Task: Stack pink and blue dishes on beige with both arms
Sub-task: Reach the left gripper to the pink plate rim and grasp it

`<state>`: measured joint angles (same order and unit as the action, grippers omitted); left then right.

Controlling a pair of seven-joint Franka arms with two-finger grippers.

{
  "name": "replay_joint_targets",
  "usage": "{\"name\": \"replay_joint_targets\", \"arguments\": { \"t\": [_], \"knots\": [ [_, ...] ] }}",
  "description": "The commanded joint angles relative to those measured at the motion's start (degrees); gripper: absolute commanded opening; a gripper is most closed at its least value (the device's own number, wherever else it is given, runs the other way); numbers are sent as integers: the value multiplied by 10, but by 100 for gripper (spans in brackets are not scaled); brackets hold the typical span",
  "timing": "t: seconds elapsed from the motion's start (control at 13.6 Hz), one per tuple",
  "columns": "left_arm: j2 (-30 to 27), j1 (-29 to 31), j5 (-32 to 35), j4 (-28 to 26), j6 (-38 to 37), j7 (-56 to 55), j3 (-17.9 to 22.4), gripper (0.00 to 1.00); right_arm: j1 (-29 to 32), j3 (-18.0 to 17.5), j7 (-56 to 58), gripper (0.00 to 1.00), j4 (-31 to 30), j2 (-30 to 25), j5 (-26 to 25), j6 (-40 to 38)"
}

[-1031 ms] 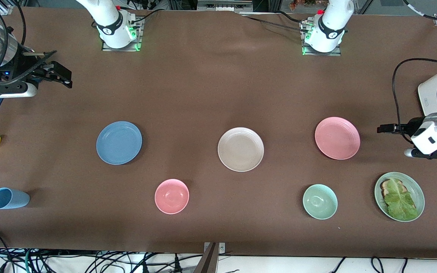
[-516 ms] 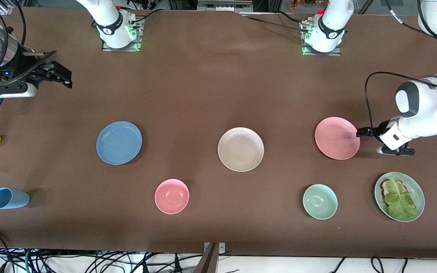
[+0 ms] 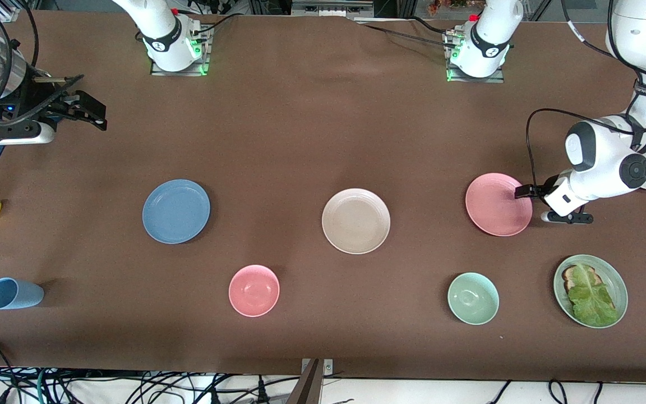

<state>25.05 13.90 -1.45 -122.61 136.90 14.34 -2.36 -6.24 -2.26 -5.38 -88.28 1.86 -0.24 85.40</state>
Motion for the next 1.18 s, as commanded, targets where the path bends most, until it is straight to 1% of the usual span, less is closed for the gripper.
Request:
{"name": "replay_joint_targets", "arguments": {
  "t": [0.0, 0.07, 0.15, 0.22, 0.29, 0.37, 0.52, 0.66, 0.81, 0.88, 1.03, 1.1],
  "knots": [
    [15, 1, -15, 11, 14, 10, 0, 85, 2, -1, -7, 100, 6, -5, 12, -6],
    [17, 0, -15, 13, 14, 9, 0, 66, 2, -1, -7, 100, 6, -5, 12, -5],
    [16, -2, -15, 14, 12, 9, 0, 42, 2, -1, -7, 100, 6, -5, 12, -7],
    [16, -3, -15, 15, 12, 9, 0, 22, 2, -1, -7, 100, 6, -5, 12, -7],
    [16, -4, -15, 17, 12, 9, 0, 5, 2, -1, -7, 100, 6, -5, 12, -7],
    [16, -5, -15, 18, 12, 9, 0, 0, 2, -1, -7, 100, 6, -5, 12, -6],
    [16, -5, -15, 18, 12, 9, -1, 0, 1, -1, -8, 100, 6, -5, 12, -4],
    [15, -7, -15, 33, 0, 5, -4, 0, 2, -1, -8, 100, 6, -5, 13, -6],
    [12, -19, -15, 67, -51, -16, -4, 0, 2, -1, -7, 100, 6, -5, 13, -4],
    [11, -26, -15, 96, -97, -34, -9, 0, 2, -2, -8, 100, 6, -5, 13, -6],
    [9, -25, -15, 148, -177, -85, -33, 0, 2, -2, -7, 100, 6, -6, 15, -3],
    [9, -25, -16, 166, -199, -111, -47, 0, 1, -2, -7, 100, 6, -6, 16, -3]
  ]
}}
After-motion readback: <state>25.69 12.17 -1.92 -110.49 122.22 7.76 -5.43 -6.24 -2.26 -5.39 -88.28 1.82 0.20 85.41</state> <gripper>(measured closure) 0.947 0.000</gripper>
